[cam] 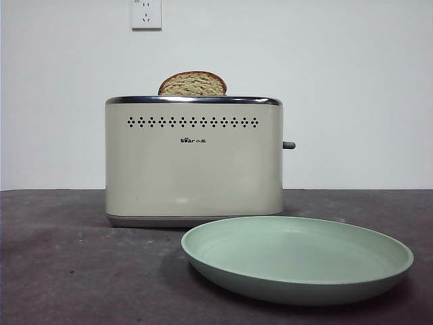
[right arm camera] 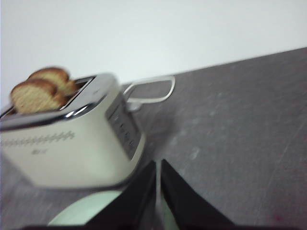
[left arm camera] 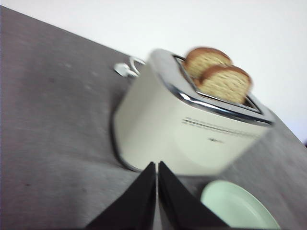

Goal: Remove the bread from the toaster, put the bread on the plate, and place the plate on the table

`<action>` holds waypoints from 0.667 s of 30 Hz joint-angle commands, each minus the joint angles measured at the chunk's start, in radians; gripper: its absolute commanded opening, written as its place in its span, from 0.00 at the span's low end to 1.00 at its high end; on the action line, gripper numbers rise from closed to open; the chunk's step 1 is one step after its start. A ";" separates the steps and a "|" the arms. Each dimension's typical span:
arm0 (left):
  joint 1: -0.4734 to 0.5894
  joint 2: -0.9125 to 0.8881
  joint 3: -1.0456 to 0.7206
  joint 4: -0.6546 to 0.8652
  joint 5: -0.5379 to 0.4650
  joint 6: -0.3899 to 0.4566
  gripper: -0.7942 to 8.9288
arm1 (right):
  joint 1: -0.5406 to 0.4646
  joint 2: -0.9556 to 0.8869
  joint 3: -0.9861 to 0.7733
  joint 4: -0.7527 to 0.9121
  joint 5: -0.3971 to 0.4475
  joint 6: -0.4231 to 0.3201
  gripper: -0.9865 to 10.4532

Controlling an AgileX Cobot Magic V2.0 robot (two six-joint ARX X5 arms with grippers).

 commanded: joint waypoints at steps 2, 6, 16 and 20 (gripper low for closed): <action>0.000 0.104 0.126 -0.085 0.092 0.137 0.09 | 0.006 0.115 0.137 -0.139 -0.070 -0.148 0.09; -0.006 0.201 0.227 -0.191 0.181 0.233 0.09 | 0.031 0.232 0.274 -0.299 -0.107 -0.248 0.09; -0.055 0.321 0.322 -0.294 0.242 0.300 0.10 | 0.133 0.399 0.477 -0.528 -0.103 -0.354 0.09; -0.058 0.323 0.323 -0.294 0.242 0.298 0.23 | 0.142 0.401 0.480 -0.528 -0.102 -0.353 0.12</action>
